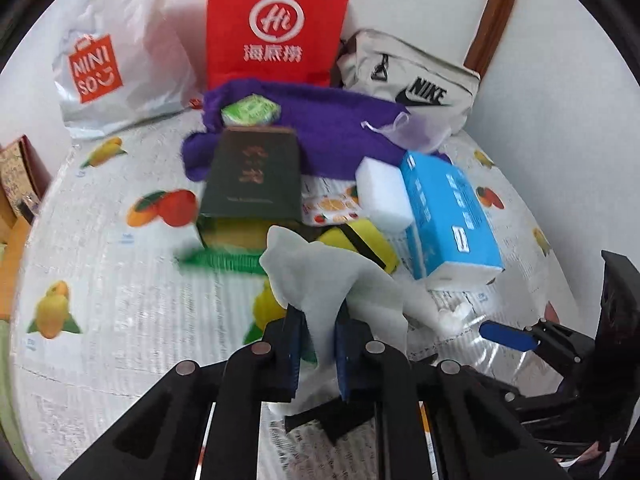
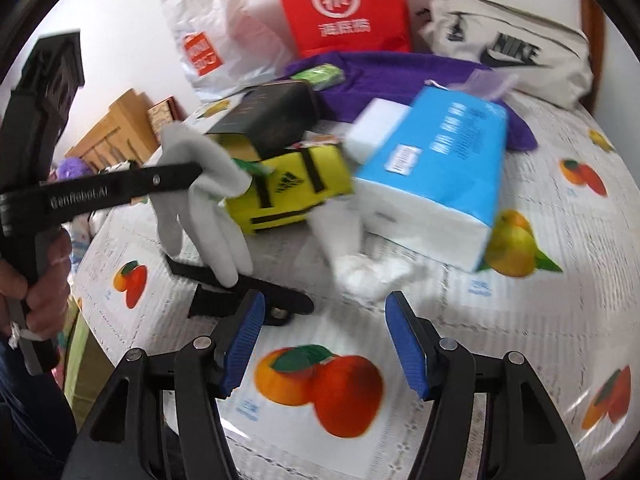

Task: Organize soft objects
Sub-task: 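Close the right tool on the black watch strap while the left tool holds the cloth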

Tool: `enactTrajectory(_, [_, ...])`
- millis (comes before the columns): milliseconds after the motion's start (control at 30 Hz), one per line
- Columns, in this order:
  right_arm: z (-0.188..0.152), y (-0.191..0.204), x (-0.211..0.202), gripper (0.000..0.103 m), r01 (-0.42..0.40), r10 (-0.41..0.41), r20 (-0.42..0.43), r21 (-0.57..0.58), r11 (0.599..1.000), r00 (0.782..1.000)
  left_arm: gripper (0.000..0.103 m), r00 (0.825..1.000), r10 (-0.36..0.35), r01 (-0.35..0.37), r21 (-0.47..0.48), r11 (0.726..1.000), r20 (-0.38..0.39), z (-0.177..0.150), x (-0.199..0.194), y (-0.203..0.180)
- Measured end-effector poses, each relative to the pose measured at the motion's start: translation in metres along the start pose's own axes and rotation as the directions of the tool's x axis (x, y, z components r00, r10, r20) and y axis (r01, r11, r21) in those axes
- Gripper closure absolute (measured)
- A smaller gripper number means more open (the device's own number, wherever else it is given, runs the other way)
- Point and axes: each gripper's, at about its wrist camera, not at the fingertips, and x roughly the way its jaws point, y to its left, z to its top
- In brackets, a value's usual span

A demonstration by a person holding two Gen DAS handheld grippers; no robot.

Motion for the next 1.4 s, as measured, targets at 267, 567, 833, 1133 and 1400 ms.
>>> enactTrajectory(267, [0.004,0.029,0.019,0.041,-0.069,0.067,-0.028,-0.072,0.995,0.997,0.089,0.998,0.050,-0.048,-0.049,0.998,0.040,-0.002,-0.024,0.030])
enactTrajectory(567, [0.007,0.063,0.054,0.030,-0.032,0.016,-0.069,-0.233,0.972,0.997,0.089,0.996,0.078,-0.073,-0.103,0.992,0.044,-0.010,-0.029,0.062])
enactTrajectory(833, [0.010,0.077,0.073,0.013,0.000,-0.029,-0.082,-0.341,0.940,0.996,0.089,0.997,0.060,-0.054,-0.113,0.992,0.047,-0.011,-0.027,0.071])
enactTrajectory(1133, [0.024,0.068,0.070,0.063,-0.020,-0.002,-0.083,-0.267,0.964,0.997,0.089,0.999,0.030,-0.025,-0.114,0.993,0.045,-0.014,-0.023,0.074])
enactTrajectory(1400, [0.024,0.061,0.070,0.041,-0.004,-0.046,-0.136,-0.349,0.937,0.990,0.089,0.999,0.017,-0.012,-0.116,0.993,0.043,-0.017,-0.023,0.077])
